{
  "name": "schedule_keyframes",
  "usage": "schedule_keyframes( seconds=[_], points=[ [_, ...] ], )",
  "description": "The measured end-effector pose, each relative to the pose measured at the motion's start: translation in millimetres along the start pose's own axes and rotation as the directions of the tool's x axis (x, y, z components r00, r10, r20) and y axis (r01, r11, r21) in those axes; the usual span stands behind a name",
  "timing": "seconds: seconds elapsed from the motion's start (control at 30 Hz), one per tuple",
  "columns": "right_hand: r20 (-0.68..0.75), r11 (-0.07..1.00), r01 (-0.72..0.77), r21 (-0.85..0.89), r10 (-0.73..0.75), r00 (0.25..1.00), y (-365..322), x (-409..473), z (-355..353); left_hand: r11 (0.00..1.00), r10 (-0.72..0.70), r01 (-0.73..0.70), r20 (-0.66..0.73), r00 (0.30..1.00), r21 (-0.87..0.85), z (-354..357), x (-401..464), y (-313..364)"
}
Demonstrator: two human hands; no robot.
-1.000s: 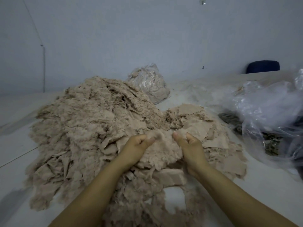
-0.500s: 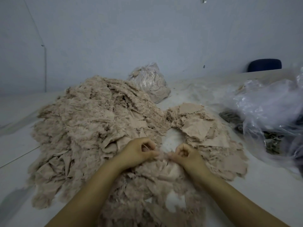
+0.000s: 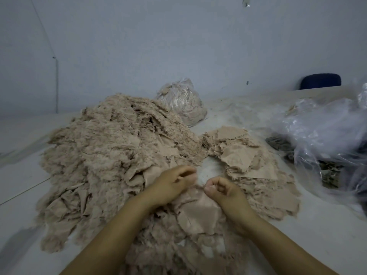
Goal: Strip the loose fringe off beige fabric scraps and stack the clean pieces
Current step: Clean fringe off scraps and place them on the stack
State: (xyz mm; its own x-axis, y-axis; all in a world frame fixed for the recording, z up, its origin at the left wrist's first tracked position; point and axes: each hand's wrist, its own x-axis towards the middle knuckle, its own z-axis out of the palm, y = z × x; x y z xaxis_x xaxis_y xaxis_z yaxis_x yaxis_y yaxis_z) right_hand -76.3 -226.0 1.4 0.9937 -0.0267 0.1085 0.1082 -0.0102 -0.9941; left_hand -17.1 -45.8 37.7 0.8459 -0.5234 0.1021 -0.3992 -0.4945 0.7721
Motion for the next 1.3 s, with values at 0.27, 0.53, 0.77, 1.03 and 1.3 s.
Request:
schedule_keyframes(
  seconds=[0.27, 0.53, 0.77, 1.03, 1.3],
  points=[
    [-0.135, 0.997, 0.056, 0.061, -0.047, 0.990, -5, -1, -2, 0.988, 0.020, -0.022, -0.009, 1.000, -0.154, -9, -1, -7],
    [0.056, 0.999, 0.012, -0.035, -0.010, 0.998, -4, -4, 14, 0.939, -0.054, 0.089, 0.114, 0.992, -0.331, 1, -1, 2],
    [-0.080, 0.989, 0.108, -0.102, -0.116, 0.990, -1, -5, 14, 0.966, -0.078, 0.009, -0.259, 0.963, -0.258, 14, 7, -3],
    [-0.306, 0.978, 0.205, 0.037, -0.184, 0.934, -5, -3, 0, 0.977, -0.114, 0.172, -0.371, 0.922, 0.128, 8, 10, -37],
    [-0.226, 0.958, 0.277, 0.075, -0.254, 0.940, -26, 11, 6, 0.866, -0.113, 0.019, -0.159, 0.981, -0.499, 23, 5, 9]
  ],
)
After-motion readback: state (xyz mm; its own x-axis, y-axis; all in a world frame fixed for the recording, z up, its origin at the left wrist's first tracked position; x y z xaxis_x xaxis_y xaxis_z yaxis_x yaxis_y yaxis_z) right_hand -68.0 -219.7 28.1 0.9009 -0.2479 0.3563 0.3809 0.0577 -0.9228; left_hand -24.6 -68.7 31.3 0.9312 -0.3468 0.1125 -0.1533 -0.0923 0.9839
